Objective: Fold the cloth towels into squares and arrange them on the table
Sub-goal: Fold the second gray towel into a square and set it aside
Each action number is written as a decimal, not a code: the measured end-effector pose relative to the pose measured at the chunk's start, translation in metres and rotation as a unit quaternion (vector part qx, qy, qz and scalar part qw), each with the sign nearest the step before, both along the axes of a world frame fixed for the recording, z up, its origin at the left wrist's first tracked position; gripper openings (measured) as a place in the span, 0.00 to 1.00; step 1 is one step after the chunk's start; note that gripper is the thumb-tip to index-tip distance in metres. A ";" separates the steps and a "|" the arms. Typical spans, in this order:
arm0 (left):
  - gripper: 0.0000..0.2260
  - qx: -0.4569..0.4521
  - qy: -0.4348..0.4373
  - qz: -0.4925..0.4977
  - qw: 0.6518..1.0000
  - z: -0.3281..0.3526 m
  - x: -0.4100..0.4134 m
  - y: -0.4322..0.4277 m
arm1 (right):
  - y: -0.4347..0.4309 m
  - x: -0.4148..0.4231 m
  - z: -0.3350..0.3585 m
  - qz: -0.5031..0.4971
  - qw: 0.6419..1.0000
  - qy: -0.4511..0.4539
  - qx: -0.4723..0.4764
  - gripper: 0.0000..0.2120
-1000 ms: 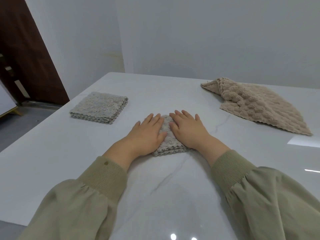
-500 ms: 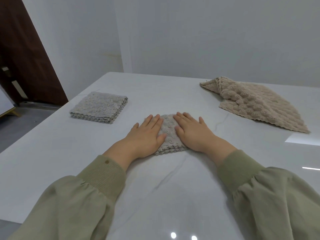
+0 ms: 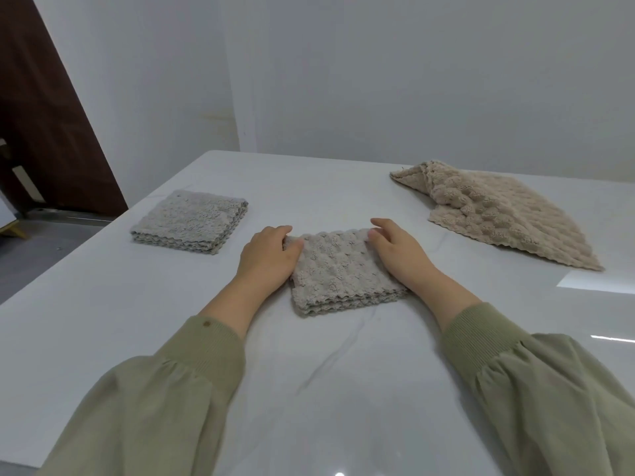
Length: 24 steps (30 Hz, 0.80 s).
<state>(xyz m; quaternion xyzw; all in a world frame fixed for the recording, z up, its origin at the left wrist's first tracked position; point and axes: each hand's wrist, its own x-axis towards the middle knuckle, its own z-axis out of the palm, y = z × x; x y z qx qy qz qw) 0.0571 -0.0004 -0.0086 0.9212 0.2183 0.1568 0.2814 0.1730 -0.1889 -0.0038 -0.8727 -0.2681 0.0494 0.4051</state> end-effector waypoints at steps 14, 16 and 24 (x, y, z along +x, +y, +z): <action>0.07 -0.091 -0.037 -0.051 0.994 0.011 0.005 -0.005 | 0.011 0.019 0.022 0.089 0.991 0.014 -0.096 0.08; 0.09 -0.152 -0.081 -0.060 0.983 0.014 0.004 -0.006 | 0.008 0.020 0.022 0.095 0.993 0.073 0.006 0.03; 0.17 -0.488 -0.121 -0.090 0.860 0.015 0.001 -0.013 | 0.009 0.020 0.016 0.115 0.890 0.331 0.291 0.13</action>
